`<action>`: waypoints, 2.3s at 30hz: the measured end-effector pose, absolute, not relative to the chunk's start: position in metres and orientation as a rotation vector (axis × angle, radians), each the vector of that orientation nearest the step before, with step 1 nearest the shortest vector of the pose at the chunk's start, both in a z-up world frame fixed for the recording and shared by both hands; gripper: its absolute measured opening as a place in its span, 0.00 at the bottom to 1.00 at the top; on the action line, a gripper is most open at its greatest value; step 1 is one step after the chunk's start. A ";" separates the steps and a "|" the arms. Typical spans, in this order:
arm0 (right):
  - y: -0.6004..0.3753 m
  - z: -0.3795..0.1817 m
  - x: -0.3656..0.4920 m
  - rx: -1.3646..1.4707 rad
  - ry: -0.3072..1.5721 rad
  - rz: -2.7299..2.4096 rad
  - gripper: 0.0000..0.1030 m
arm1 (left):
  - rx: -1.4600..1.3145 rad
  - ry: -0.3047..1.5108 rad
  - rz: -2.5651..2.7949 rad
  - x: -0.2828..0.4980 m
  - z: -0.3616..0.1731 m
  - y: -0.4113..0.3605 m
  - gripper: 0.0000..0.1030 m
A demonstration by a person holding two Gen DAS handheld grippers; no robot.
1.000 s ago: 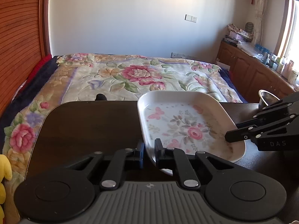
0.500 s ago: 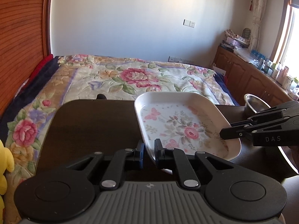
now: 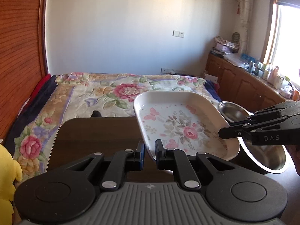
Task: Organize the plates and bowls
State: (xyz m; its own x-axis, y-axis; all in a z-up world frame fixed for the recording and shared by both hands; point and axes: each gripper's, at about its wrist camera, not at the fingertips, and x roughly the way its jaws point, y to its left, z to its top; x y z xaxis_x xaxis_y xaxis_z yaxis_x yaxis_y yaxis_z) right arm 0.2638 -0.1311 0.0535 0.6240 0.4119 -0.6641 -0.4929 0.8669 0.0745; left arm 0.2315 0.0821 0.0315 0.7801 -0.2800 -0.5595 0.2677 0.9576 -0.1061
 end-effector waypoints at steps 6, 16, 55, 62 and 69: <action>-0.145 0.059 0.246 -0.105 0.704 0.509 0.14 | -0.002 0.590 -0.318 0.212 0.041 0.070 0.13; -0.167 0.066 0.217 -0.072 0.664 0.501 0.14 | -0.002 0.567 -0.354 0.177 0.045 0.060 0.14; -0.178 0.010 0.137 0.023 0.621 0.538 0.14 | -0.033 0.589 -0.354 0.099 -0.007 0.070 0.14; -0.181 -0.001 0.129 0.051 0.619 0.550 0.14 | -0.042 0.591 -0.342 0.087 -0.015 0.075 0.14; -0.185 -0.009 0.119 0.118 0.589 0.547 0.14 | -0.033 0.580 -0.331 0.074 -0.022 0.075 0.14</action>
State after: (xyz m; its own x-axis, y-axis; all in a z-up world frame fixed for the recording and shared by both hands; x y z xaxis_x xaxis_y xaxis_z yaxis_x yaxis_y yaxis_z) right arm 0.1185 -0.1849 -0.0086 0.6946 0.5215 -0.4956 -0.4558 0.8520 0.2578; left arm 0.0737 0.0746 -0.0221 0.7852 -0.3159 -0.5326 0.2976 0.9468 -0.1228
